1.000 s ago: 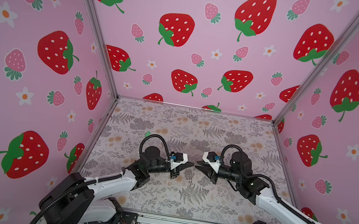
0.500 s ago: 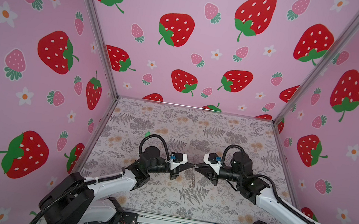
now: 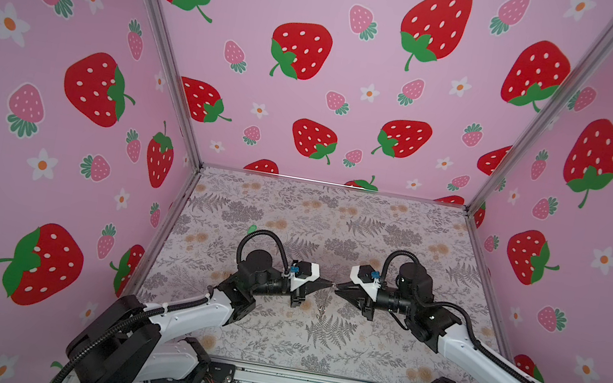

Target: Put the keys on the keyring

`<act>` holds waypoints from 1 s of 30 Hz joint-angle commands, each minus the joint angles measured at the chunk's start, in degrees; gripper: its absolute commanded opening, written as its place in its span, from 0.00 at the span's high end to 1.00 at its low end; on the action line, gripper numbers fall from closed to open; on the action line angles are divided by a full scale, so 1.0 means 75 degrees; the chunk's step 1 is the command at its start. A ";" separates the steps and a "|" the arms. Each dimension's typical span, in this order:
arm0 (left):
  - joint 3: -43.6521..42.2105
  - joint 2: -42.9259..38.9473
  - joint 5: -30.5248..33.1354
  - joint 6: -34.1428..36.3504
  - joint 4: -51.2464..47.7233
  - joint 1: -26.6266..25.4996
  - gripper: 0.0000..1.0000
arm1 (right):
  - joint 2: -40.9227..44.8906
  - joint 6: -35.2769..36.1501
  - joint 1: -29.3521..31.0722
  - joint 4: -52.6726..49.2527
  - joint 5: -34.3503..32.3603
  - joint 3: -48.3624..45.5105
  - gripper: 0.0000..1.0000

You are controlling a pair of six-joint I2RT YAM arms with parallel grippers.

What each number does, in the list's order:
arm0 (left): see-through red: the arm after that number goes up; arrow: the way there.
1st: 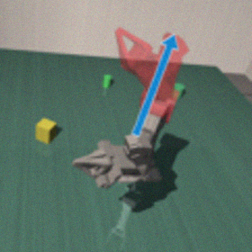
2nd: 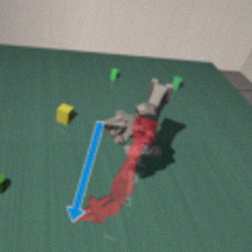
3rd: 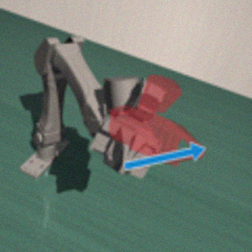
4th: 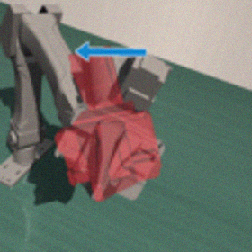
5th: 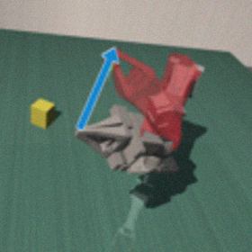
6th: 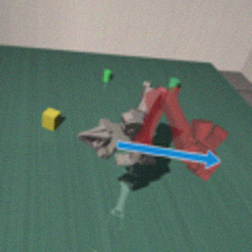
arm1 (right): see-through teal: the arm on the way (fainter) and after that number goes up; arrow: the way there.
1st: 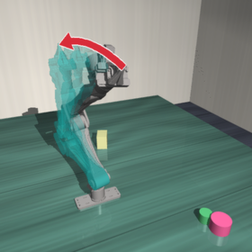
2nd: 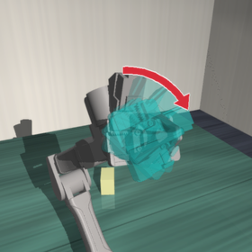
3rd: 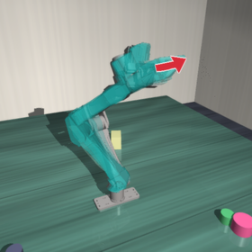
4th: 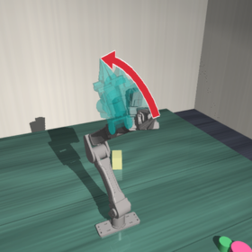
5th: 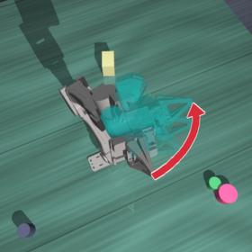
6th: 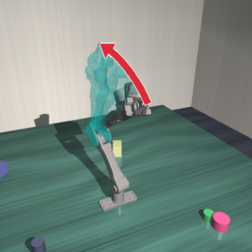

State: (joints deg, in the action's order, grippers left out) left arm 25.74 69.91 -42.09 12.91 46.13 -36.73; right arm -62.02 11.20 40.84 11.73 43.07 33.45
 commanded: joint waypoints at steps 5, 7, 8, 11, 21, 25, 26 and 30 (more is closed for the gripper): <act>0.0270 0.0065 -0.0353 -0.0166 0.0400 0.0029 1.00 | -0.0051 -0.0014 -0.0031 0.0276 0.0345 0.0137 0.83; 0.0272 0.0065 -0.0364 -0.0162 0.0399 0.0032 1.00 | -0.0039 -0.0016 -0.0033 0.0297 0.0351 0.0128 0.83; 0.0272 0.0065 -0.0383 -0.0173 0.0400 0.0034 1.00 | -0.0031 -0.0017 -0.0031 0.0317 0.0342 0.0130 0.83; 0.0272 0.0077 -0.0403 -0.0215 0.0455 0.0031 1.00 | -0.0068 -0.0072 -0.0034 0.0403 0.0375 0.0110 0.84; 0.0342 0.0123 -0.0395 -0.0257 0.0503 0.0022 1.00 | -0.0174 -0.0146 -0.0037 0.0495 0.0485 0.0122 0.86; 0.0364 0.0124 -0.0413 -0.0256 0.0482 0.0022 1.00 | -0.0186 -0.0149 -0.0037 0.0539 0.0523 0.0108 0.86; 0.0377 0.0124 -0.0412 -0.0256 0.0473 0.0028 1.00 | -0.0198 -0.0156 -0.0032 0.0534 0.0533 0.0100 0.86; 0.0410 0.0159 -0.0448 -0.0270 0.0494 0.0021 1.00 | -0.0238 -0.0158 -0.0031 0.0545 0.0586 0.0128 0.88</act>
State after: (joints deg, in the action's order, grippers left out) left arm 25.93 70.81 -44.01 11.27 46.52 -36.73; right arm -63.48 10.15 40.80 14.57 45.67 33.45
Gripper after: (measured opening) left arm 0.050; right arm 0.128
